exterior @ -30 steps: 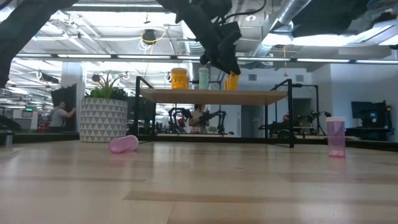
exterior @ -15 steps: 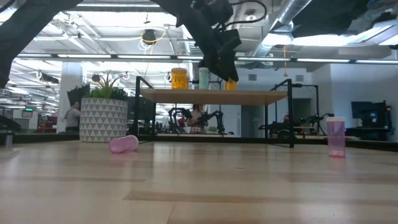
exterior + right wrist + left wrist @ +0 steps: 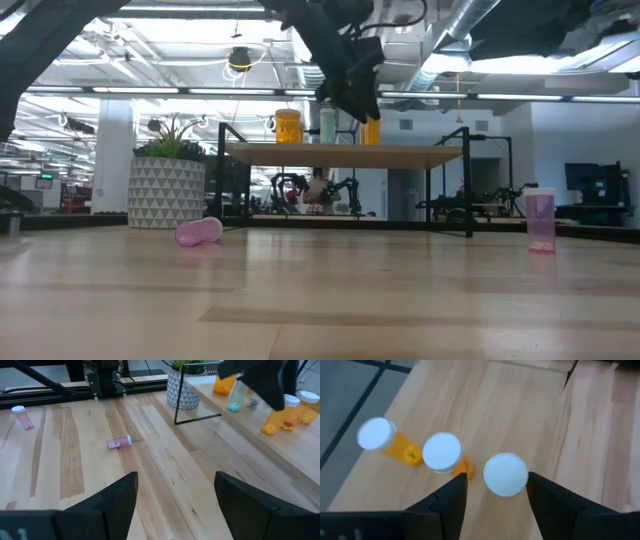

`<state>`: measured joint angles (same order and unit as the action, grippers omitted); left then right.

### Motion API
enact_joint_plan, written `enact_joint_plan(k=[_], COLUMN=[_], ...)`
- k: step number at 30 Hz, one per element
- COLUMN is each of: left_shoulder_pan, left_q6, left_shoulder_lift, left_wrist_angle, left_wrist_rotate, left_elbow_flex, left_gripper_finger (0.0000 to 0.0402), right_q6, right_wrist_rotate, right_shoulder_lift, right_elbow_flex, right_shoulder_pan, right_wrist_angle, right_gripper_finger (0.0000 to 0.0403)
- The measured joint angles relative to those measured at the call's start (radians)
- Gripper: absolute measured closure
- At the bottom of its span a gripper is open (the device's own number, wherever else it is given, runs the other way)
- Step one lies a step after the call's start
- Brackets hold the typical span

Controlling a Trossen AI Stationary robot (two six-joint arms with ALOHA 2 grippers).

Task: Pick and place medicine bottles onto shelf by color
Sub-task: Put the small orange pill bottle on the shelf aligned with the other small orange pill bottles, then put the pink pill bottle on the shelf

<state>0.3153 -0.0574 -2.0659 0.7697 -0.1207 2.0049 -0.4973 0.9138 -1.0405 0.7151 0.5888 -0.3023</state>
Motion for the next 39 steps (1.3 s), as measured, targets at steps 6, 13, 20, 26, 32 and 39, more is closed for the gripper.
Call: enact_joint_plan(k=[6, 13, 20, 26, 32, 39], left_shoulder_pan=[-0.020, -0.062, -0.157, -0.312, -0.509, -0.741], left_q6=[0.000, -0.012, 0.036, 0.095, 0.217, 0.500], left_shoulder_lift=[0.002, 0.002, 0.059, 0.187, 0.340, 0.549], left_wrist_angle=[0.090, 0.301, 0.503, 0.644, 0.668, 0.611], left_wrist_rotate=[-0.038, -0.182, -0.196, -0.238, -0.284, -0.315], left_elbow_flex=[0.102, 0.254, 0.347, 0.323, 0.148, -0.196], left_gripper_finger=[0.0209, 0.0209, 0.0209, 0.0209, 0.0209, 0.0209], right_q6=[-0.002, -0.026, -0.044, -0.078, -0.098, -0.124], right_wrist_rotate=[0.000, 0.000, -0.001, -0.002, -0.022, -0.026], right_shoulder_lift=[0.000, 0.000, -0.023, -0.048, -0.078, -0.112], right_elbow_flex=[0.000, 0.000, 0.000, 0.000, -0.002, 0.000], right_shoulder_pan=[0.000, 0.000, 0.000, 0.000, 0.000, -0.003], right_wrist_angle=[0.000, -0.003, -0.002, -0.007, -0.006, 0.009], right_gripper_finger=[0.0117, 0.0117, 0.0117, 0.0117, 0.0117, 0.0117])
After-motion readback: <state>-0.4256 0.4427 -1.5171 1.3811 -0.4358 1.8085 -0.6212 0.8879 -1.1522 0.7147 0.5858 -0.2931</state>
